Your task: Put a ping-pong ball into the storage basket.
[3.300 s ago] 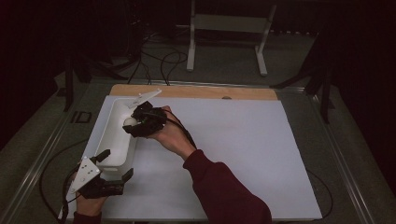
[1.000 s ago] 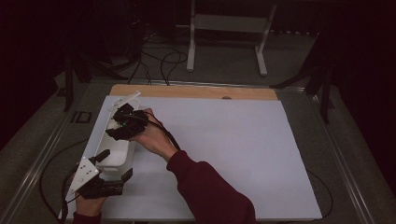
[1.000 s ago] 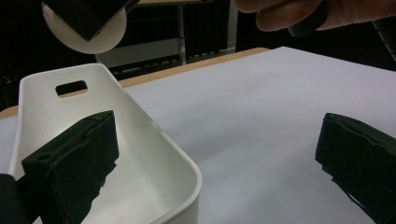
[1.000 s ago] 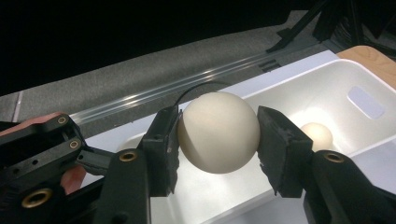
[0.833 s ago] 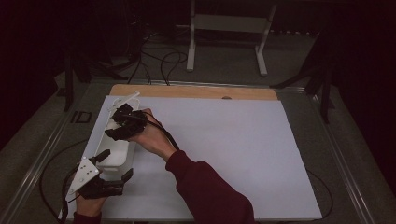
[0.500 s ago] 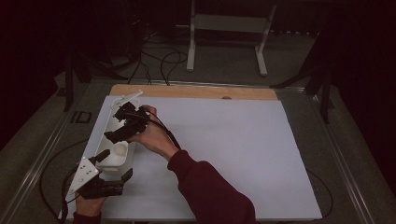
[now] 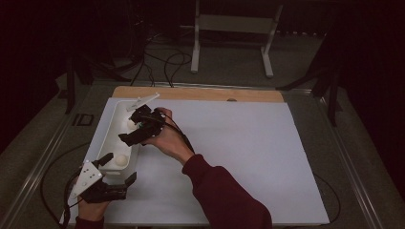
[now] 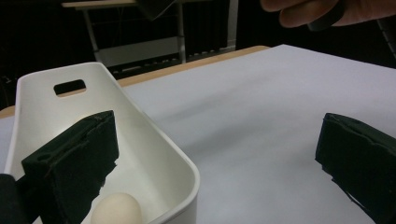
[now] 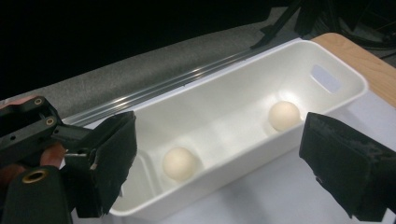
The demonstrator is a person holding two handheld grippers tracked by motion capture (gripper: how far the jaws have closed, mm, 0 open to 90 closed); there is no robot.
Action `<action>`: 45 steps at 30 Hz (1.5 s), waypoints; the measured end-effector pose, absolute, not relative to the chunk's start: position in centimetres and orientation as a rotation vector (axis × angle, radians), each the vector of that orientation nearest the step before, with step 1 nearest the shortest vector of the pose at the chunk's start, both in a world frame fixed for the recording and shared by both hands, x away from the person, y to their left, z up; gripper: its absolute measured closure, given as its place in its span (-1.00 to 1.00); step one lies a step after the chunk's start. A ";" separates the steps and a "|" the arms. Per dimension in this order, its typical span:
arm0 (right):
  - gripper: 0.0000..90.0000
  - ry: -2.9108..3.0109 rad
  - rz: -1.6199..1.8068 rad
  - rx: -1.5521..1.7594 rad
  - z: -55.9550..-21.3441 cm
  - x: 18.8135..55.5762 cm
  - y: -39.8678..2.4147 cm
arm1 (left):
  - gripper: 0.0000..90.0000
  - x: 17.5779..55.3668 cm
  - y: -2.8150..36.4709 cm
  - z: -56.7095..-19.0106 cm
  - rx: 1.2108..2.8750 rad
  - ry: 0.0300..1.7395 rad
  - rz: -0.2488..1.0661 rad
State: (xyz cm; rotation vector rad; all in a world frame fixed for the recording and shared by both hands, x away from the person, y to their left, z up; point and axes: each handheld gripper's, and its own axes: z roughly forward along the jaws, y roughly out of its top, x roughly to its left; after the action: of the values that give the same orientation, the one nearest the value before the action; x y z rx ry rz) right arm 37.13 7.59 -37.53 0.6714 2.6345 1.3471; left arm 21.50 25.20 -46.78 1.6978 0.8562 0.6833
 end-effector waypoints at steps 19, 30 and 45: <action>-0.80 2.535 1.405 0.748 -36.6 36.3 0.7 | -1.00 21.4 25.3 -46.8 1.692 0.862 0.683; -0.81 2.501 1.399 0.816 -37.7 35.6 -4.6 | -1.00 21.5 25.2 -46.8 1.695 0.872 0.684; -0.81 2.408 1.375 0.900 -40.2 33.1 -11.7 | -1.00 21.5 25.2 -46.9 1.698 0.882 0.691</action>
State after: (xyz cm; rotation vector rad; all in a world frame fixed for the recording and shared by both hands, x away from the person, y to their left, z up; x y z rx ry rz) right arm 33.14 -11.66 -40.20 0.9001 2.4081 1.3748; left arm 21.48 25.19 -46.86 1.6982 0.8815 0.6910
